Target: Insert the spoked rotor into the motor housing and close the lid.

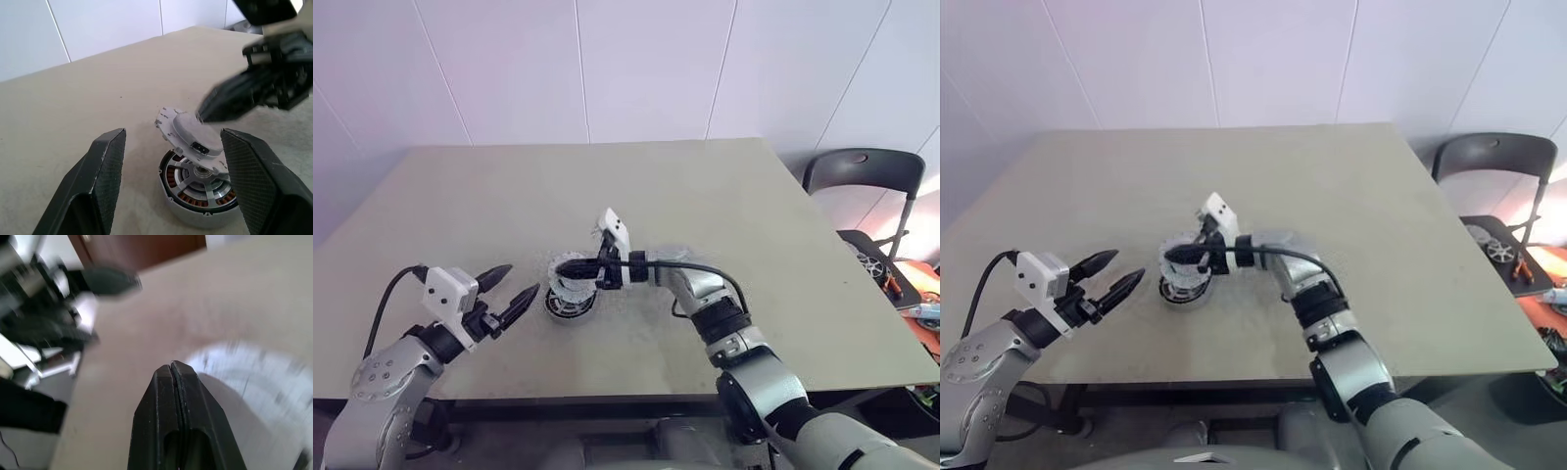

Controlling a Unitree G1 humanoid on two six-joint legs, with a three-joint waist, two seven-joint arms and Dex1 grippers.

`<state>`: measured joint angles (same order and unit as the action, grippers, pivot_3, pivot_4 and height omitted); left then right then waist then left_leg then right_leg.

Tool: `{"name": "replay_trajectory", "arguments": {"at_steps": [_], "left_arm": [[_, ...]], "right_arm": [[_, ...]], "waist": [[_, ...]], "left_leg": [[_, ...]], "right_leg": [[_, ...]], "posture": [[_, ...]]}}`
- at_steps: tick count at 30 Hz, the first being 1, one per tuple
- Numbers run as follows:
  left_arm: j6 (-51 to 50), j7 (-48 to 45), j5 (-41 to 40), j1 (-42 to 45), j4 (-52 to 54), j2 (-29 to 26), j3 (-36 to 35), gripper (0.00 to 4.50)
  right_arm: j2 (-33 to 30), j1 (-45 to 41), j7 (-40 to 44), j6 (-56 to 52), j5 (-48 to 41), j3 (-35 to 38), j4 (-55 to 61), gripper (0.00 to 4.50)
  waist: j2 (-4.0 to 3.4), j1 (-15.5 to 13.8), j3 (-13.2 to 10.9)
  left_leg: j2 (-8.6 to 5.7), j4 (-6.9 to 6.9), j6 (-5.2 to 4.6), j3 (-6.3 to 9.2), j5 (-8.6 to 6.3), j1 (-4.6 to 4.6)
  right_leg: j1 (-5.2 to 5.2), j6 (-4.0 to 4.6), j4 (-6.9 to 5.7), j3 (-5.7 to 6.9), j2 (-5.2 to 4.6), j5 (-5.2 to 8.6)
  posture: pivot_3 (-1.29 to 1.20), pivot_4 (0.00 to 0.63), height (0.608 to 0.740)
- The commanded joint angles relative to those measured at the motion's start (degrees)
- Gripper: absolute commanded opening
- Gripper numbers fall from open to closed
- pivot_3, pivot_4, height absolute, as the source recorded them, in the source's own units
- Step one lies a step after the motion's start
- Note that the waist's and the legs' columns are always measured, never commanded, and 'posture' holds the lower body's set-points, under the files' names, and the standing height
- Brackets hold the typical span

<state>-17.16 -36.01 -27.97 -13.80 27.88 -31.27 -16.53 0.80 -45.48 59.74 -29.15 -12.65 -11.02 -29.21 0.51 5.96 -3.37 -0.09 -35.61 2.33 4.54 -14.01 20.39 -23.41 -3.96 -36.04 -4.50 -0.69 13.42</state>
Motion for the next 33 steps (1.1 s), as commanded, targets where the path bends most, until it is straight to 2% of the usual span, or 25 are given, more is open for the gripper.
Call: {"name": "replay_trajectory", "arguments": {"at_steps": [1,3,10,13,19,23,30,33], "left_arm": [[0.7,0.2,0.1,0.1,1.7,-0.2,-0.6,3.26],[0.7,0.1,0.1,-0.1,1.8,-0.2,-0.6,3.26],[1.1,0.1,0.1,-1.3,2.3,-0.1,-0.8,3.26],[1.2,0.0,0.2,-1.2,1.9,-0.2,-0.7,3.26],[1.4,-0.3,1.1,-1.1,1.8,0.0,0.8,3.26],[1.3,-0.6,1.3,-1.0,1.9,-0.4,1.1,3.26],[1.0,-0.4,1.3,-0.4,1.8,-0.9,0.6,3.26],[0.9,-0.3,0.5,-0.4,2.1,-1.2,-1.1,3.26]], "right_arm": [[1.0,-2.3,-5.4,4.3,0.9,1.7,-3.4,0.19],[0.3,-2.3,-5.9,5.6,2.9,-0.2,-4.9,0.58],[0.5,-0.5,-9.4,9.4,7.5,-3.7,-8.0,2.97],[-0.1,1.6,-5.9,6.3,7.1,-5.8,-5.4,3.95],[-0.2,3.3,-6.1,4.1,6.9,-6.3,-2.7,3.95],[0.5,3.2,-9.5,6.7,8.8,-6.5,-4.1,3.95],[0.0,4.7,-8.1,8.9,11.0,-10.1,-2.0,3.95],[0.5,5.0,-8.7,10.3,11.5,-10.6,-1.7,3.47]], "waist": [[0.0,0.0,0.0],[0.0,0.0,0.0],[0.0,0.1,0.0],[0.0,0.1,0.0],[0.0,0.0,0.0],[0.0,0.1,0.0],[0.01,0.1,0.0],[0.01,0.2,0.0]], "left_leg": [[0.0,0.01,0.0,0.0,0.0,0.01],[0.0,0.02,0.0,0.0,0.0,0.03],[-0.01,0.02,0.0,-0.03,0.0,0.07],[-0.01,0.02,0.0,-0.02,0.0,0.06],[-0.02,0.02,0.0,-0.03,0.0,0.06],[-0.01,0.02,0.0,-0.02,0.0,0.05],[-0.01,0.02,0.01,-0.02,0.0,0.03],[-0.01,0.05,0.01,-0.02,0.0,0.04]], "right_leg": [[-0.01,0.0,0.0,0.0,0.0,0.0],[-0.01,0.0,0.04,0.0,-0.01,0.0],[-0.01,0.0,0.11,-0.02,-0.04,0.0],[0.0,0.0,0.1,-0.02,-0.03,0.0],[0.0,0.0,0.1,-0.02,-0.04,0.0],[-0.01,0.0,0.09,-0.02,-0.03,0.0],[0.01,0.0,0.1,-0.03,-0.04,0.0],[-0.01,0.0,0.12,-0.02,-0.04,0.01]], "posture": [[0.0,0.0,0.74],[0.0,0.0,0.74],[0.0,0.0,0.74],[0.0,0.0,0.74],[0.0,0.0,0.74],[0.0,0.0,0.74],[0.0,0.0,0.74],[0.0,0.0,0.74]]}}
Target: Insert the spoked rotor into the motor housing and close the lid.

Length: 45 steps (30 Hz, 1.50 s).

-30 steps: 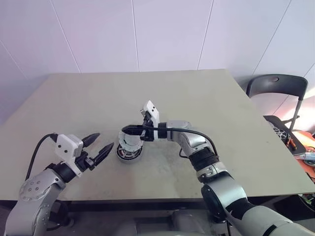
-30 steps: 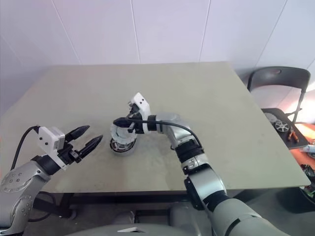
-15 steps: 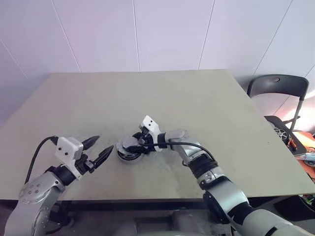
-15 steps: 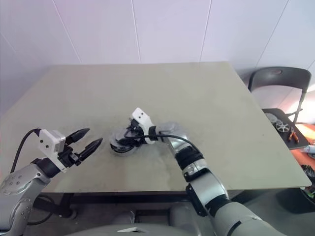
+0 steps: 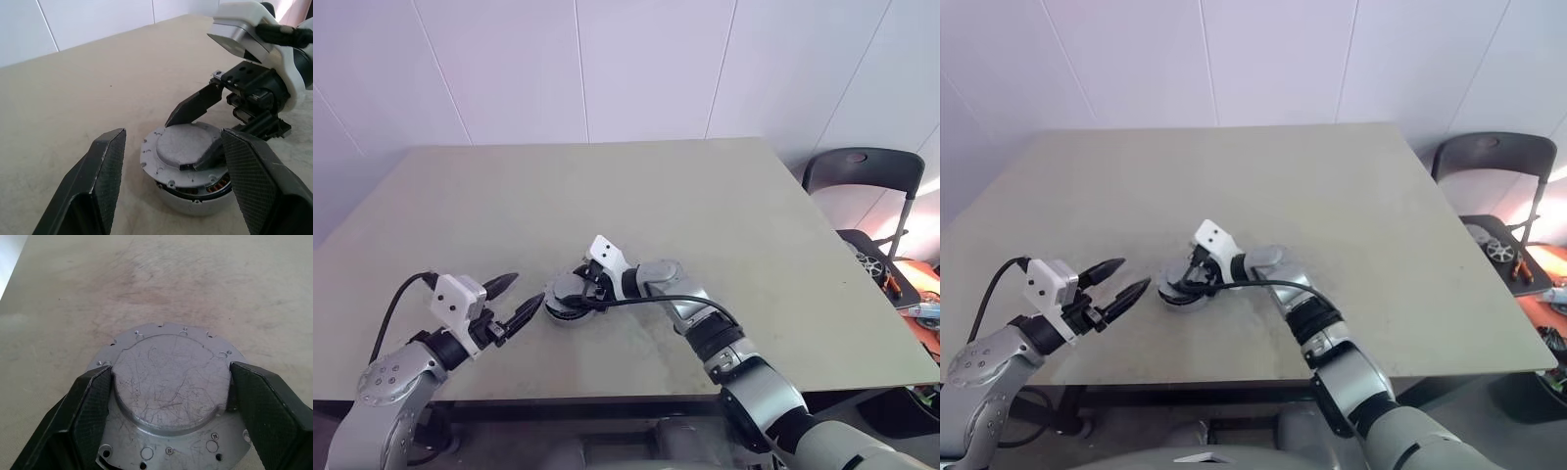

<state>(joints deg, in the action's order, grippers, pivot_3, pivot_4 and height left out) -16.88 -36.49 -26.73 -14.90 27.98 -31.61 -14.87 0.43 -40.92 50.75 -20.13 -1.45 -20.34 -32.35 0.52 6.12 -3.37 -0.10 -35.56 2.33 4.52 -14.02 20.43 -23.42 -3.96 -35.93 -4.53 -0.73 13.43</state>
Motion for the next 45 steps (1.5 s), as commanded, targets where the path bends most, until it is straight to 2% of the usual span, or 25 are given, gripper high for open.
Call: {"name": "replay_trajectory", "arguments": {"at_steps": [1,16,26,35,45], "left_arm": [[0.6,0.1,-1.0,0.4,2.2,-0.9,-3.2,3.26],[1.5,-1.0,-1.2,-4.1,2.4,-0.7,-8.6,3.26],[1.6,-1.3,-0.9,-4.0,1.9,-0.5,-7.6,3.26],[2.2,-2.3,-0.4,-4.8,0.5,-0.4,-8.1,3.26],[2.9,-2.0,0.0,-5.0,0.5,0.0,-7.6,3.26]], "right_arm": [[1.0,0.6,0.2,1.3,0.2,-1.3,1.6,3.42],[1.9,-1.3,-0.6,3.4,-0.4,1.2,-0.8,3.42],[-0.1,-3.0,7.1,3.3,-3.9,2.9,0.8,3.42],[-2.7,-1.3,7.9,9.9,3.2,-3.9,-1.2,3.42],[-3.7,-2.9,8.9,9.9,5.1,-4.8,-5.3,3.42]], "waist": [[0.0,0.1,0.0],[0.0,1.1,0.0],[0.0,1.1,0.0],[0.01,1.0,0.0],[0.01,1.0,0.0]], "left_leg": [[0.0,0.03,0.0,0.0,0.0,-0.01],[0.02,0.24,0.0,0.02,0.0,-0.04],[0.02,0.3,0.0,0.02,0.0,0.0],[0.02,0.36,0.0,0.01,0.0,0.04],[0.02,0.38,0.0,0.01,0.0,-0.05]], "right_leg": [[-0.01,0.0,0.0,0.0,0.0,0.0],[-0.03,0.0,0.09,0.0,0.0,0.0],[-0.03,0.0,0.2,0.01,0.0,0.0],[0.01,0.0,0.39,0.02,-0.03,0.0],[0.09,0.0,0.41,0.03,-0.02,0.0]], "posture": [[0.0,0.0,0.74],[0.0,0.0,0.74],[0.0,0.0,0.74],[0.0,0.0,0.74],[0.0,0.0,0.74]]}}
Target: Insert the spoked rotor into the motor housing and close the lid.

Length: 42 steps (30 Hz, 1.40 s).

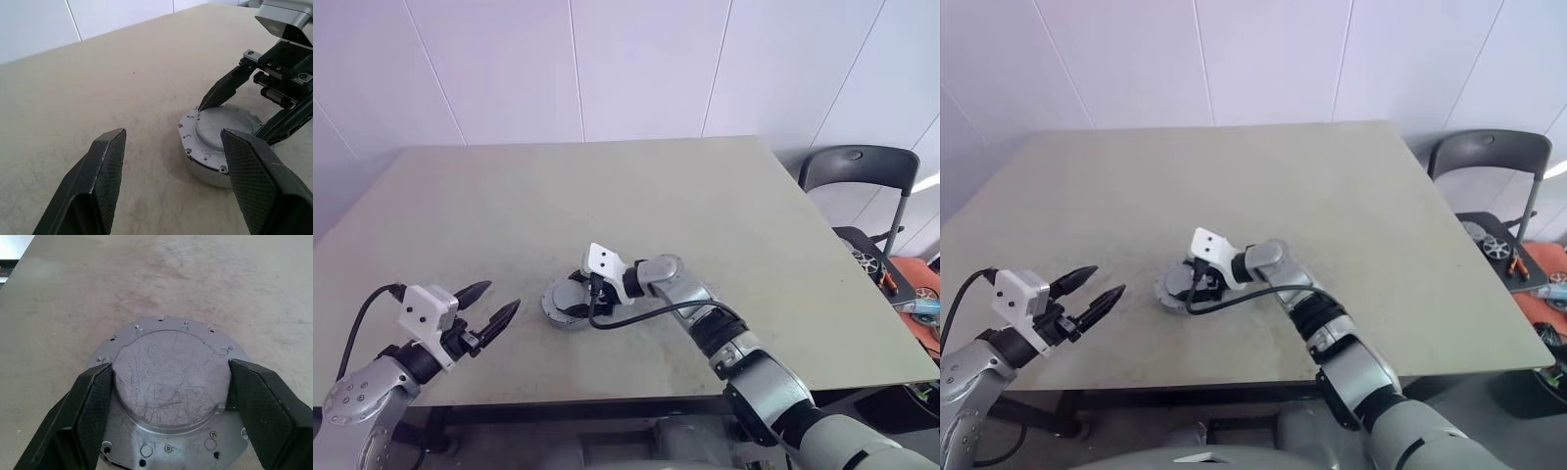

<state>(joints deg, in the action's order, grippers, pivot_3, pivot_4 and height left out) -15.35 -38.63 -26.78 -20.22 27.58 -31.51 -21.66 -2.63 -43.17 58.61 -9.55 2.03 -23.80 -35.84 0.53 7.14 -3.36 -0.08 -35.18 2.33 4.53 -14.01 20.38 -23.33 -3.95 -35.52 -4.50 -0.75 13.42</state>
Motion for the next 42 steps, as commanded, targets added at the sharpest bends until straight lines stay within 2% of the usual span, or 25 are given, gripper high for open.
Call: {"name": "replay_trajectory", "arguments": {"at_steps": [1,15,17,27,33,42], "left_arm": [[1.4,0.2,0.0,0.4,1.0,-0.1,-0.8,3.26],[1.5,0.6,0.7,2.3,0.5,0.5,1.1,3.26],[1.8,0.5,1.2,2.7,0.3,0.2,1.3,3.26],[2.0,0.4,1.5,3.5,-0.1,0.3,2.3,3.26],[2.5,0.1,1.8,3.4,-0.6,0.2,2.3,3.26],[2.7,-0.7,1.3,2.7,-0.8,0.0,1.5,3.26]], "right_arm": [[-0.9,-0.4,2.1,-1.1,1.7,-1.9,-1.8,3.42],[-1.3,-4.3,1.7,-0.3,0.9,0.5,-7.7,3.42],[-1.7,-5.1,-0.3,1.3,2.6,-0.2,-9.0,3.42],[-2.9,-7.3,1.2,0.7,1.1,1.6,-11.3,3.42],[-4.1,-7.9,5.8,1.5,-1.2,3.0,-10.3,3.42],[-3.8,-5.9,10.1,3.7,-3.0,3.5,-6.7,3.42]], "waist": [[-0.01,0.0,0.0],[-0.01,-0.2,0.0],[-0.02,-0.2,0.0],[-0.03,-0.4,0.0],[-0.04,-1.8,0.0],[-0.04,-1.6,0.0]], "left_leg": [[0.0,0.0,0.0,0.0,0.0,-0.01],[-0.02,-0.12,0.0,0.04,0.0,-0.1],[-0.03,-0.15,0.0,0.04,0.01,-0.09],[-0.05,-0.15,0.0,0.07,0.01,-0.07],[-0.07,-0.17,0.0,0.08,0.01,0.0],[-0.08,-0.07,0.0,0.07,0.01,0.04]], "right_leg": [[0.01,0.0,0.0,0.0,0.0,0.0],[0.19,0.0,0.0,0.0,-0.01,0.0],[0.21,0.0,0.0,0.0,-0.02,0.0],[0.21,0.0,-0.02,0.01,-0.02,-0.01],[0.18,-0.01,0.03,0.01,-0.03,-0.01],[0.12,-0.01,0.06,0.01,-0.03,-0.01]], "posture": [[0.0,0.0,0.74],[0.0,0.0,0.74],[0.0,0.0,0.74],[0.0,0.0,0.74],[0.0,0.0,0.74],[0.0,0.0,0.74]]}}
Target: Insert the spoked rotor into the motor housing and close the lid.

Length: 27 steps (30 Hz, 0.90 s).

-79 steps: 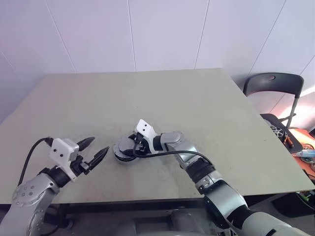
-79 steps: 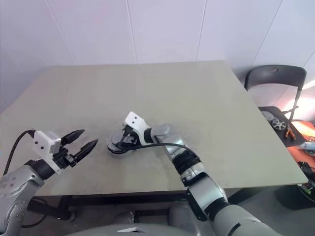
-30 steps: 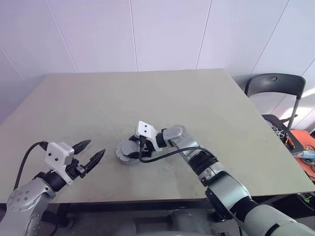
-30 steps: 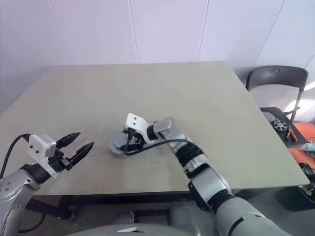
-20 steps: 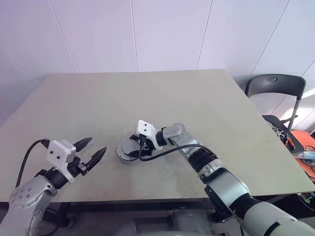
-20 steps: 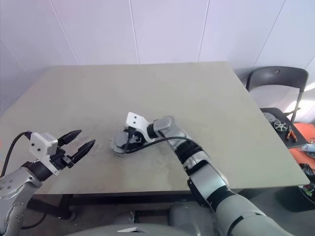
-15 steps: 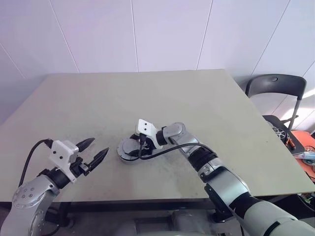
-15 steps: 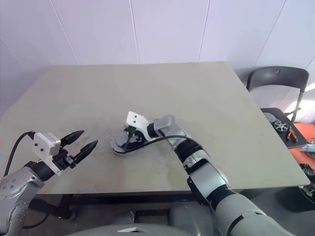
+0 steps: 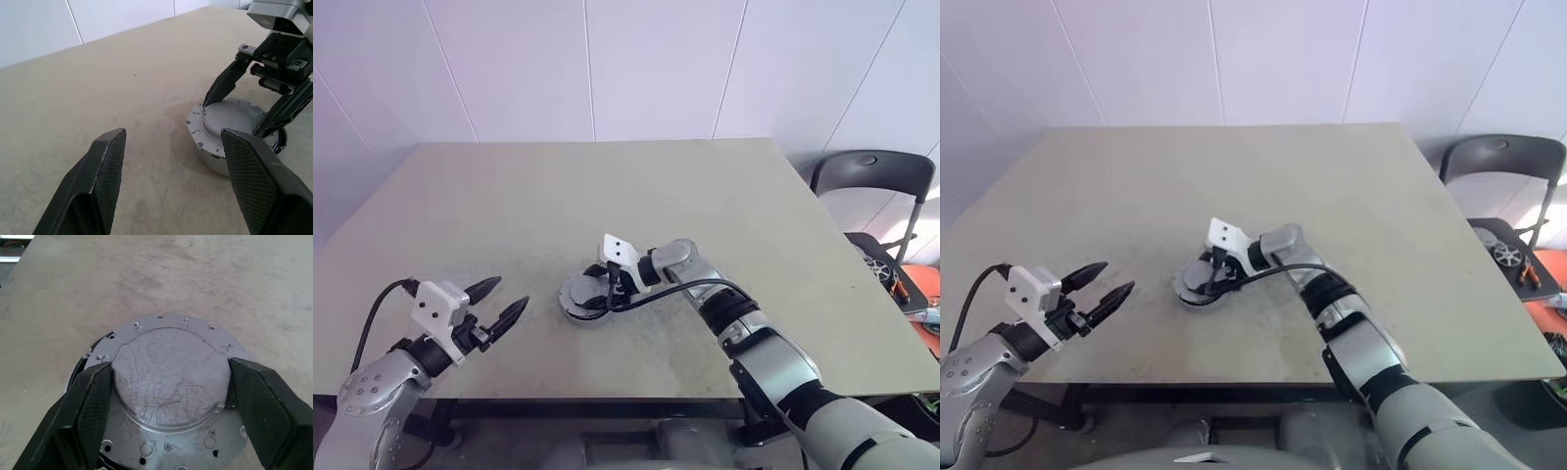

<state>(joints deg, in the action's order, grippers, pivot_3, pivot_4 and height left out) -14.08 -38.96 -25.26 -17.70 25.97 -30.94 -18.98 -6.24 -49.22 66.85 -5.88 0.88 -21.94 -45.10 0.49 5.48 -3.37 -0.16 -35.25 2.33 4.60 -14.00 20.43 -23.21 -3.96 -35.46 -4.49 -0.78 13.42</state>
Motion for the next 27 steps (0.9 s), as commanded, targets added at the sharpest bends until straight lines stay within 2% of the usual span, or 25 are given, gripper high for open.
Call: {"name": "replay_trajectory", "arguments": {"at_steps": [1,6,18,27], "left_arm": [[1.4,-0.4,-0.3,0.2,0.8,-0.6,-1.3,3.26],[0.8,0.0,-0.3,0.3,1.5,-0.6,-1.2,3.26],[0.3,0.3,-0.5,0.5,1.9,-1.0,-0.9,3.26],[2.1,-0.8,0.1,-0.2,0.0,-0.9,-1.2,3.26]], "right_arm": [[0.1,0.2,2.0,-0.2,-2.3,2.1,2.9,3.42],[1.0,0.4,3.2,-2.8,-5.0,4.1,4.4,3.42],[-0.8,1.9,2.2,2.6,-0.1,1.1,4.2,3.42],[-1.3,2.2,1.7,2.8,2.6,-0.7,2.8,3.42]], "waist": [[0.0,0.1,0.0],[0.0,0.3,0.0],[0.0,0.2,0.0],[0.01,0.3,0.0]], "left_leg": [[0.0,0.0,0.0,0.0,0.0,0.0],[0.01,0.01,0.0,0.0,0.0,-0.02],[0.02,0.0,0.0,-0.01,0.0,-0.03],[0.02,-0.01,0.0,-0.01,0.0,-0.08]], "right_leg": [[0.0,0.0,0.0,0.0,0.01,0.0],[-0.02,0.0,-0.06,0.0,0.03,0.0],[-0.04,0.0,-0.1,0.0,0.04,0.0],[0.0,0.0,-0.11,-0.01,0.04,0.0]], "posture": [[0.0,0.0,0.74],[0.0,0.0,0.74],[0.0,0.0,0.74],[0.0,0.0,0.74]]}}
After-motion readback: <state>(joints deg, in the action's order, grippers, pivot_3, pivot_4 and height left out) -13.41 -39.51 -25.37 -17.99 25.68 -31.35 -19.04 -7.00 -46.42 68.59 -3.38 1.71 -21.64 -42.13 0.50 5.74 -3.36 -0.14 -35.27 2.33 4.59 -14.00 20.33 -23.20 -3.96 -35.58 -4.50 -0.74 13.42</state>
